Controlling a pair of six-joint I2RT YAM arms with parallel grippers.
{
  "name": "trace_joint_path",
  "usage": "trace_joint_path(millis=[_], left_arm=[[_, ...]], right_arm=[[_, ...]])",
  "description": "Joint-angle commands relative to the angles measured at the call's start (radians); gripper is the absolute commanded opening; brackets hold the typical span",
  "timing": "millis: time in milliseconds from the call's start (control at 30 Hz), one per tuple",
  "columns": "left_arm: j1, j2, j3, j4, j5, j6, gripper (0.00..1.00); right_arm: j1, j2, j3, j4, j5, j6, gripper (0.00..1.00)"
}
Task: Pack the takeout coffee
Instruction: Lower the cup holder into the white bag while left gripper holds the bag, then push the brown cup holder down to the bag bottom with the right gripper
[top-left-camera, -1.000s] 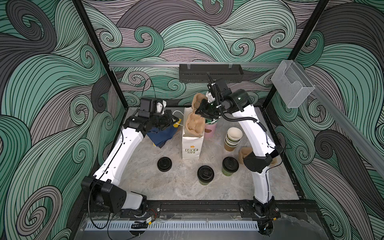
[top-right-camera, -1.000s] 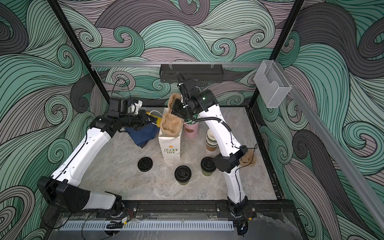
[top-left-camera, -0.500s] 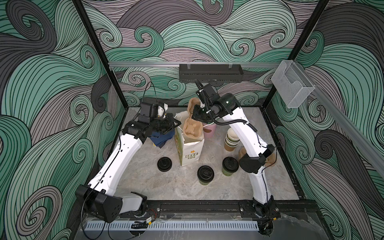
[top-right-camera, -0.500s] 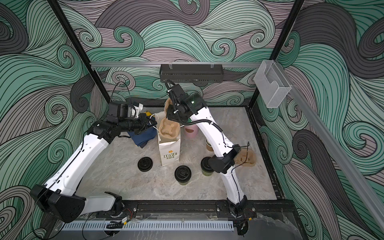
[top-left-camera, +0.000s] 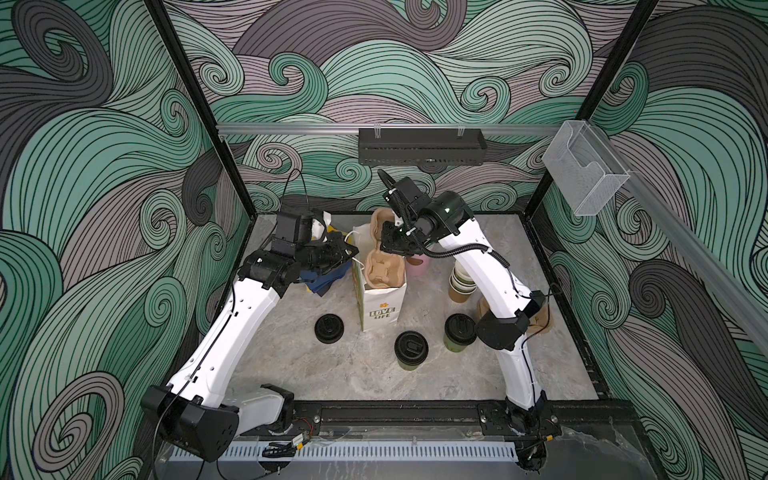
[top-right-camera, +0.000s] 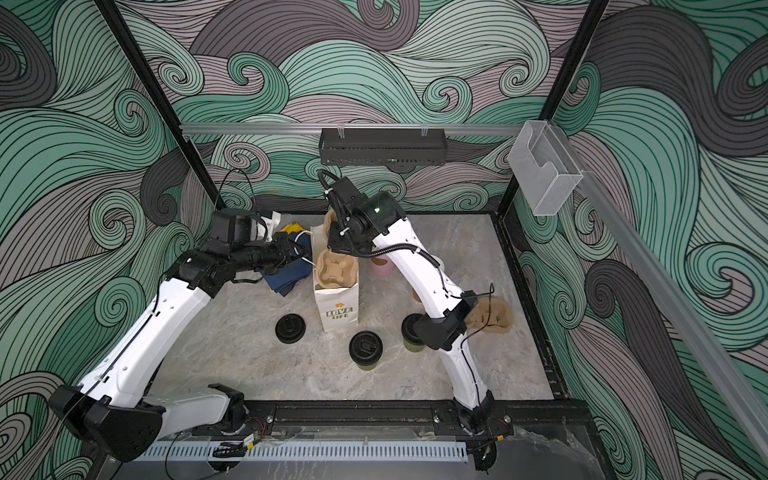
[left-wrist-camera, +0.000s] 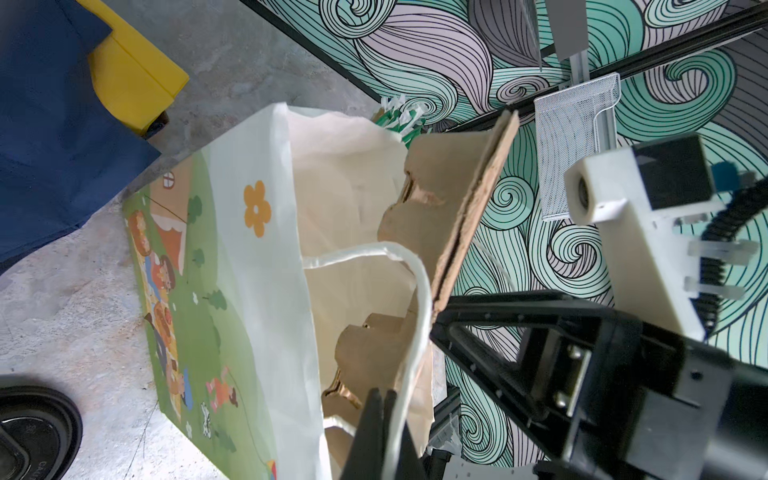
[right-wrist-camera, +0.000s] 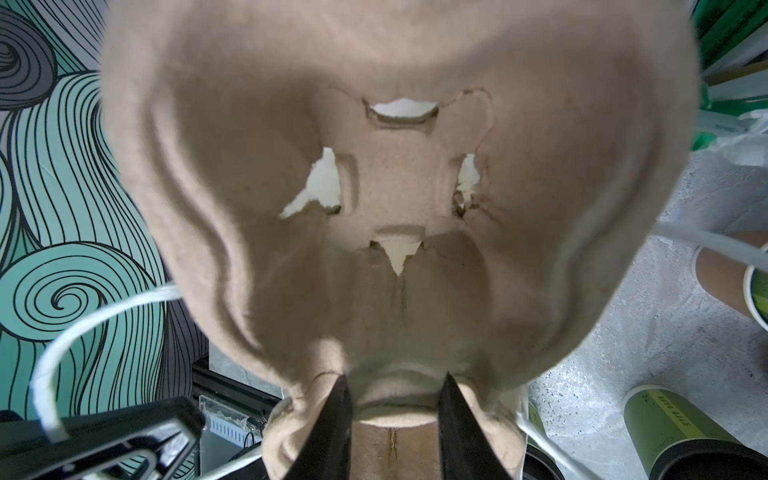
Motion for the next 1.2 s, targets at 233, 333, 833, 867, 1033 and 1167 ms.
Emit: trace_joint_path(millis=[233,333,833,867,1033,1167], left_arm=[[-0.005,-0.053,-0.032,0.015,-0.067,-0.011,0.0],[-0.005,-0.055,-0.045,0.015,-0.067,-0.012,0.0],[-0.006,-0.054,-0.068,0.036,-0.064,-0.013,0.0],[-0.006,-0.053,-0.07,0.038,-0.064,-0.012,0.0],[-0.006,-0.045,-0.064,0.046,-0.065,-0.01,0.0],[-0.007,-0.04,-0.064,0.05,-0.065,-0.01,0.0]], right_arm=[[0.02,0.035,-0.002,-0.094,0.039,-0.029,0.0],[0.024,0.042,-0.001,-0.106,0.029,-0.032,0.0],[0.038,0.076,-0.005,-0.13,-0.007,-0.019,0.01],[0.04,0.077,-0.007,-0.133,-0.008,-0.02,0.01],[0.04,0.083,-0.023,-0.142,-0.019,-0.013,0.02],[0.039,0.093,-0.023,-0.146,-0.028,0.003,0.01]])
